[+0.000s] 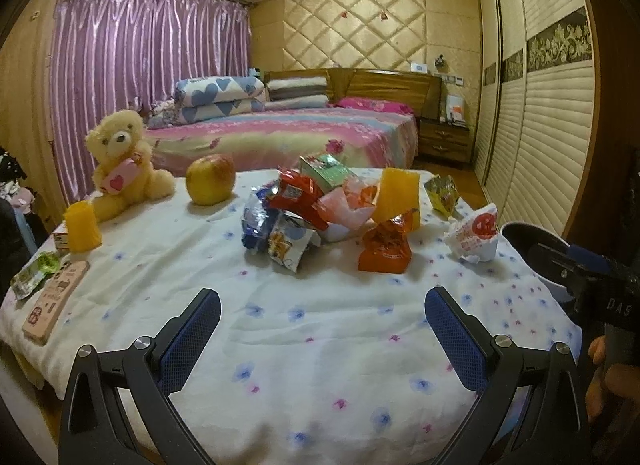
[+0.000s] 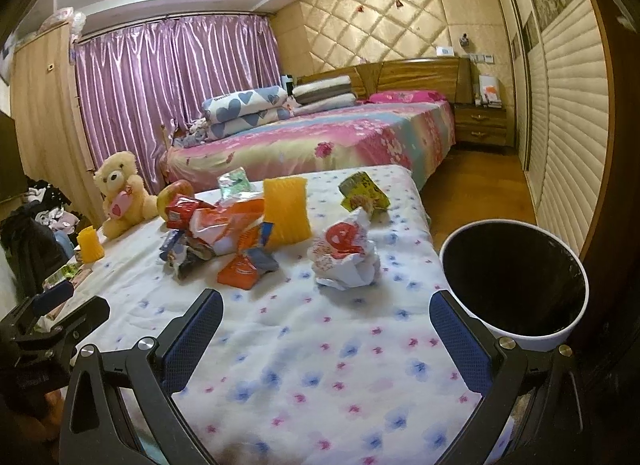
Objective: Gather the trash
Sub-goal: 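Grasp the crumpled white-red tissue with the right tool while the left grasps the orange wrapper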
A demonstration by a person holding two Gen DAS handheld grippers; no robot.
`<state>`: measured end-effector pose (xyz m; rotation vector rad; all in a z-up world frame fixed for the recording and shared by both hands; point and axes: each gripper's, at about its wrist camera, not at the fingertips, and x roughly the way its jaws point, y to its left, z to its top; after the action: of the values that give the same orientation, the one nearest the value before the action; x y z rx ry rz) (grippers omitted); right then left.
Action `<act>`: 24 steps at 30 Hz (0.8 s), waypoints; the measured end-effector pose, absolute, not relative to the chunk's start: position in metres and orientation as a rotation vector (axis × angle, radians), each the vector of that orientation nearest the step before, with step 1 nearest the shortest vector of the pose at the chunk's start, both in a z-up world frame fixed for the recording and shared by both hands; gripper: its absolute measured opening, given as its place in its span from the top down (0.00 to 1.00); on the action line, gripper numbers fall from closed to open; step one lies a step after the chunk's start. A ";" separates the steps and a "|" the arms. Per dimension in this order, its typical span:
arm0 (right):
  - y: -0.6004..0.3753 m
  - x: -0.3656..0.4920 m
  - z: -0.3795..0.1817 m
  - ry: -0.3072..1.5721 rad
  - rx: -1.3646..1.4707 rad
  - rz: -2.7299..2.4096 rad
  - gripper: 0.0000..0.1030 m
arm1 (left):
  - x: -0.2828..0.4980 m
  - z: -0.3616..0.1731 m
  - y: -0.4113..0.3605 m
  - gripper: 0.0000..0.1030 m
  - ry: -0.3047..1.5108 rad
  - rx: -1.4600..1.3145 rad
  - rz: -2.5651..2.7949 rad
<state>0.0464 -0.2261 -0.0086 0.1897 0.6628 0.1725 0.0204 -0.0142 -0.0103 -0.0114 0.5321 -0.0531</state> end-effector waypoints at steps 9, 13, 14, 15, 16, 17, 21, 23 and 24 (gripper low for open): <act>-0.243 0.079 -0.025 0.737 0.207 0.164 0.01 | 0.080 -0.022 -0.027 0.01 0.637 -0.012 -0.084; -0.250 0.098 -0.035 0.786 0.227 0.168 0.06 | 0.108 -0.025 -0.033 0.03 0.661 -0.020 -0.093; -0.251 0.103 -0.037 0.798 0.232 0.173 0.08 | 0.116 -0.025 -0.035 0.04 0.667 -0.023 -0.095; -0.253 0.109 -0.040 0.816 0.244 0.182 0.12 | 0.121 -0.027 -0.036 0.05 0.670 -0.024 -0.096; -0.254 0.114 -0.043 0.829 0.257 0.189 0.17 | 0.128 -0.028 -0.038 0.05 0.676 -0.026 -0.096; -0.255 0.118 -0.044 0.838 0.267 0.196 0.20 | 0.134 -0.030 -0.039 0.06 0.684 -0.028 -0.097; -0.255 0.134 -0.050 0.873 0.296 0.229 0.30 | 0.160 -0.037 -0.048 0.15 0.729 -0.047 -0.109; -0.254 0.141 -0.053 0.887 0.303 0.249 0.35 | 0.171 -0.040 -0.052 0.21 0.755 -0.051 -0.117; -0.254 0.144 -0.054 0.894 0.307 0.257 0.40 | 0.175 -0.041 -0.054 0.26 0.765 -0.050 -0.120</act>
<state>0.1437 -0.2540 -0.0537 0.3065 0.8943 0.2568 0.1751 -0.0539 -0.0408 -0.0501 0.7653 -0.1199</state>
